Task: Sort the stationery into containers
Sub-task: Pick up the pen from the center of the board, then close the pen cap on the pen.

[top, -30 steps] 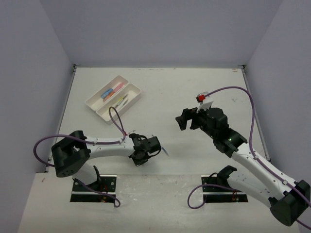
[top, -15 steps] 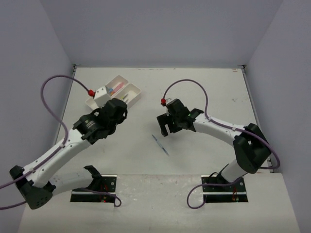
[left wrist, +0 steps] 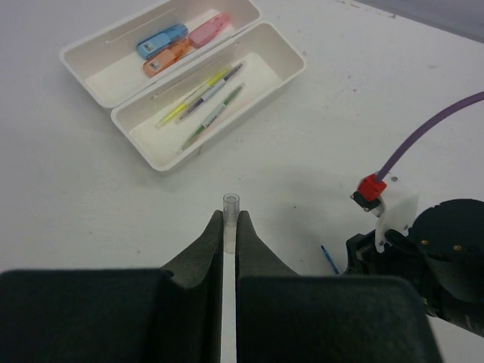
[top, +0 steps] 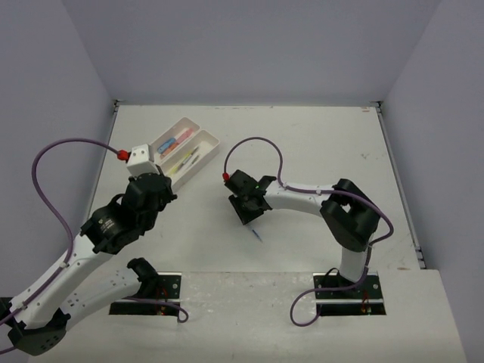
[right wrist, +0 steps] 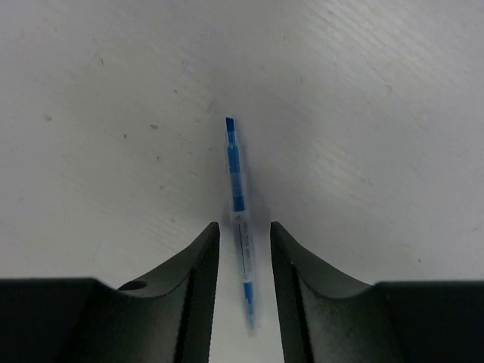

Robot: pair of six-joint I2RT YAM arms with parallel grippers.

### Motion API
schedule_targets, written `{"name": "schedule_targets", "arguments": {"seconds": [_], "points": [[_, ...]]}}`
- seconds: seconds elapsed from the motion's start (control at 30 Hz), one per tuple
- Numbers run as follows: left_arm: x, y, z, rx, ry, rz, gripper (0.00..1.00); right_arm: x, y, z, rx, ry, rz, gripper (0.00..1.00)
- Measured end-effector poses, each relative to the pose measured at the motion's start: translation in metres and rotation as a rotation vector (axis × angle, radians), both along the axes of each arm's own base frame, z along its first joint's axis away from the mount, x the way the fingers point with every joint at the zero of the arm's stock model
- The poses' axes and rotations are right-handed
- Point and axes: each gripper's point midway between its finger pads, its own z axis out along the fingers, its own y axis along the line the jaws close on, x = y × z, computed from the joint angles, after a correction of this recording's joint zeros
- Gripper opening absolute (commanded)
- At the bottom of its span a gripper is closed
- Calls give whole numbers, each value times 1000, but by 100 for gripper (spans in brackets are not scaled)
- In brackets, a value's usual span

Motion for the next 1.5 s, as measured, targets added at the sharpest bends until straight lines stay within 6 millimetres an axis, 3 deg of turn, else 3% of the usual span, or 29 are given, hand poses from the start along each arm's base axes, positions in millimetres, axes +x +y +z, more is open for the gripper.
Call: {"name": "schedule_targets", "arguments": {"seconds": [0.1, 0.2, 0.4, 0.47, 0.53, 0.63, 0.77, 0.83, 0.97, 1.07, 1.27, 1.5], "points": [[0, -4, -3, -10, 2, -22, 0, 2, 3, -14, -36, 16, -6, 20], [-2, -8, -8, -21, 10, -44, 0, 4, 9, -14, -46, 7, -16, 1], [-4, -15, -7, -74, -17, -82, 0, -5, 10, -13, -56, -10, -24, 0], [-2, -29, -9, -116, -33, -133, 0, -15, 2, -5, -15, -19, -38, 0], [1, -51, -9, -172, -54, -218, 0, -28, -9, 16, 64, -35, -47, 0], [-1, -94, 6, -304, -123, -406, 0, -44, -5, 89, 401, -125, -20, 0], [-22, -142, 60, -506, -321, -700, 0, -78, -11, 203, 969, -314, 75, 0], [-40, -158, 97, -613, -454, -848, 0, -95, -14, 238, 1156, -357, 136, 0], [-74, -168, 144, -730, -633, -1054, 0, -109, -10, 255, 1278, -344, 199, 0], [-91, -171, 160, -773, -692, -1152, 0, -114, -8, 258, 1296, -331, 223, 0], [-103, -176, 162, -792, -690, -1233, 0, -116, -4, 275, 1317, -343, 266, 0], [-94, -187, 151, -773, -599, -1231, 0, -116, -4, 286, 1297, -379, 295, 0]]}}
